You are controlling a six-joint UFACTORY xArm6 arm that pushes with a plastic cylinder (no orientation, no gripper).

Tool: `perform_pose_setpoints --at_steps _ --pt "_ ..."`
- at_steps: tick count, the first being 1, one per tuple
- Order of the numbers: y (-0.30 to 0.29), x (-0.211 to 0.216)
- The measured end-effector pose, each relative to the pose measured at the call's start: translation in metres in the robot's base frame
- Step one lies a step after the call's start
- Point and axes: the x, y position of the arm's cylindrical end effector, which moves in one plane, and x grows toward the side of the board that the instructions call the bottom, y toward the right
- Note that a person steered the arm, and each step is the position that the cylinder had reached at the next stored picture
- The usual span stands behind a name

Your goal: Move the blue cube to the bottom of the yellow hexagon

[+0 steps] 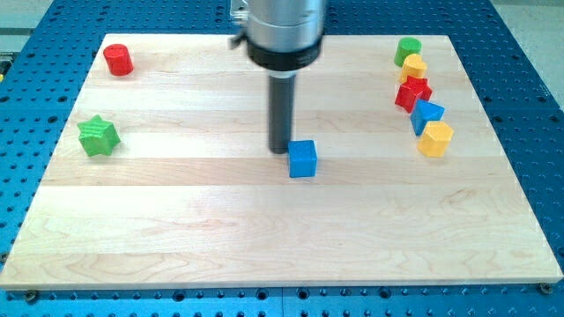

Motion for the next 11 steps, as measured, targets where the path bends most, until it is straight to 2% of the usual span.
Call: perform_pose_setpoints --at_steps 1,2,3,6,8,10,11 --pt "0.032 0.029" --pt "0.093 0.029" --pt "0.115 0.033" --pt "0.132 0.067" --pt "0.133 0.057" --pt "0.164 0.055" --pt "0.163 0.036"
